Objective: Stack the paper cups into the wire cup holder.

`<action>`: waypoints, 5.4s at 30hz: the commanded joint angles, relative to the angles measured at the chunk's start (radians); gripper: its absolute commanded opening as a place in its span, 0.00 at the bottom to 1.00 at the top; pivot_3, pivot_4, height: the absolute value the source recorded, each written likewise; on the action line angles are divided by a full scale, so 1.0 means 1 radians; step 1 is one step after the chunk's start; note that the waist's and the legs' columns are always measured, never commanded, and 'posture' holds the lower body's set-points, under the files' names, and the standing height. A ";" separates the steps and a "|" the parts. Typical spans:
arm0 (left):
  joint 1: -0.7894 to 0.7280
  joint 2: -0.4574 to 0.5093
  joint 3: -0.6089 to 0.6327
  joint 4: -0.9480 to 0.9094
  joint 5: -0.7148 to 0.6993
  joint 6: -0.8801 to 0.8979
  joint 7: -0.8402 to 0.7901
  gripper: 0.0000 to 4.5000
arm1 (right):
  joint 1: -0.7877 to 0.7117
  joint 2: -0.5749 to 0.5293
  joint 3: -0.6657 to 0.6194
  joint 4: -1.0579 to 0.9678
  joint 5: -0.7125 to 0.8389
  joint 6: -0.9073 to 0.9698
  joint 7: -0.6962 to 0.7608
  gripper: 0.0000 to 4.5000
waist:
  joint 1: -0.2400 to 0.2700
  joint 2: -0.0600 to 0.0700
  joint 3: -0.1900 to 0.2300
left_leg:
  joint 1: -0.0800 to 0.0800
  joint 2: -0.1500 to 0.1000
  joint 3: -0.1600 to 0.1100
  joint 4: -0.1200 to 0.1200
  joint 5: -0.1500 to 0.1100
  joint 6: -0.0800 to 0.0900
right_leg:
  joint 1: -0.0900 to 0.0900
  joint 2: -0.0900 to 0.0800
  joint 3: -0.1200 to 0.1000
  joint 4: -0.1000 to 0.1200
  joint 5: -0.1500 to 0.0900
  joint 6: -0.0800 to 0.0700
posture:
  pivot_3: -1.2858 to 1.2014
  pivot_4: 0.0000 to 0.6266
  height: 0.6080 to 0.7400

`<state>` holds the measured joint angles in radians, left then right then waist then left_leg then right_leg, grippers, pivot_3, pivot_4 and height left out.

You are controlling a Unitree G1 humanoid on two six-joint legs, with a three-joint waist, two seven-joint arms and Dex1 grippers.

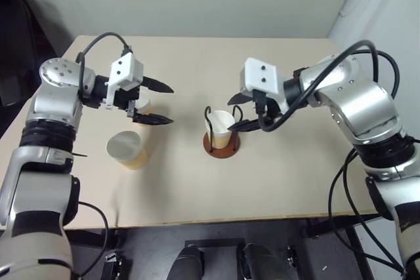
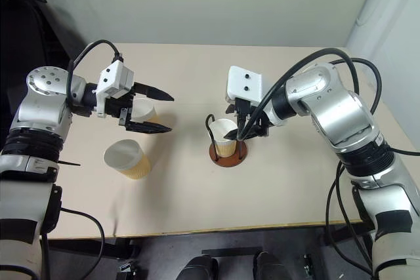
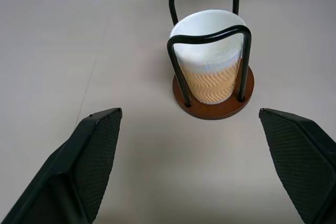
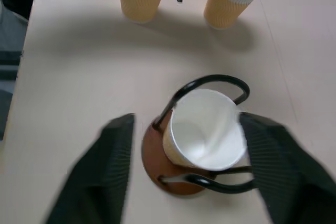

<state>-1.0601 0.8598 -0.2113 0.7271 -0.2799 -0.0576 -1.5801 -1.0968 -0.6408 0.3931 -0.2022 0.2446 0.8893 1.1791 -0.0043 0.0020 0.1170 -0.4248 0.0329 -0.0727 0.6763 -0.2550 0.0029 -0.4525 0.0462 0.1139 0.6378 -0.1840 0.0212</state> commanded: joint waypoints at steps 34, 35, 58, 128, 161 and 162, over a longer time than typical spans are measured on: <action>-0.224 0.060 -0.298 0.495 0.938 -0.542 0.798 1.00 | 0.133 -0.125 -0.377 -0.154 0.375 0.284 -0.241 0.91 | 0.002 -0.001 -0.001 | 0.001 -0.002 -0.003 0.000 0.001 0.000 | -0.001 0.000 0.000 0.004 0.000 0.000 | 0.52 0.24 1.00; -0.224 0.057 -0.295 0.494 0.933 -0.545 0.787 1.00 | 0.134 -0.127 -0.376 -0.155 0.379 0.284 -0.243 0.91 | 0.001 -0.001 -0.001 | 0.000 -0.002 -0.003 0.000 0.001 0.000 | 0.000 0.000 0.000 0.004 -0.001 0.000 | 0.52 0.24 1.00; -0.290 0.104 -0.296 0.456 0.936 -0.615 0.612 1.00 | 0.133 -0.180 -0.371 -0.140 0.428 0.283 -0.256 0.91 | -0.001 -0.002 -0.001 | 0.000 -0.003 -0.003 0.002 0.001 0.000 | 0.000 0.001 0.000 0.005 -0.001 0.002 | 0.52 0.24 1.00; -0.536 -0.188 -0.210 0.580 0.784 -0.568 0.231 0.01 | 0.228 -0.443 -0.354 -0.155 0.450 0.158 -0.037 0.92 | 0.016 -0.004 -0.001 | -0.007 -0.002 -0.001 0.007 0.000 0.004 | 0.000 -0.001 0.000 0.001 -0.002 0.008 | 0.52 0.24 1.00; -0.705 -0.444 -0.369 0.574 0.503 -0.657 -0.034 0.01 | 0.285 -0.554 -0.406 -0.177 0.467 0.160 0.028 0.92 | 0.022 0.006 0.003 | -0.013 -0.007 0.008 0.021 -0.008 0.023 | 0.005 -0.016 0.000 -0.007 -0.001 0.024 | 0.52 0.24 1.00; -0.698 -0.441 -0.385 0.569 0.496 -0.669 -0.034 0.01 | 0.286 -0.554 -0.409 -0.179 0.470 0.163 0.025 0.92 | 0.022 0.006 0.003 | -0.013 -0.009 0.009 0.022 -0.009 0.024 | 0.005 -0.016 0.000 -0.006 -0.002 0.025 | 0.52 0.24 1.00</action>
<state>-1.7550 0.4074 -0.5794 1.3163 0.2477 -0.7012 -1.5751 -0.8022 -1.1777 0.0331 -0.3617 0.6989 1.0484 1.2080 0.0179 0.0084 0.1196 -0.4373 0.0225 -0.0633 0.6988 -0.2641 0.0273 -0.4474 0.0304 0.1129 0.6320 -0.1851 0.0468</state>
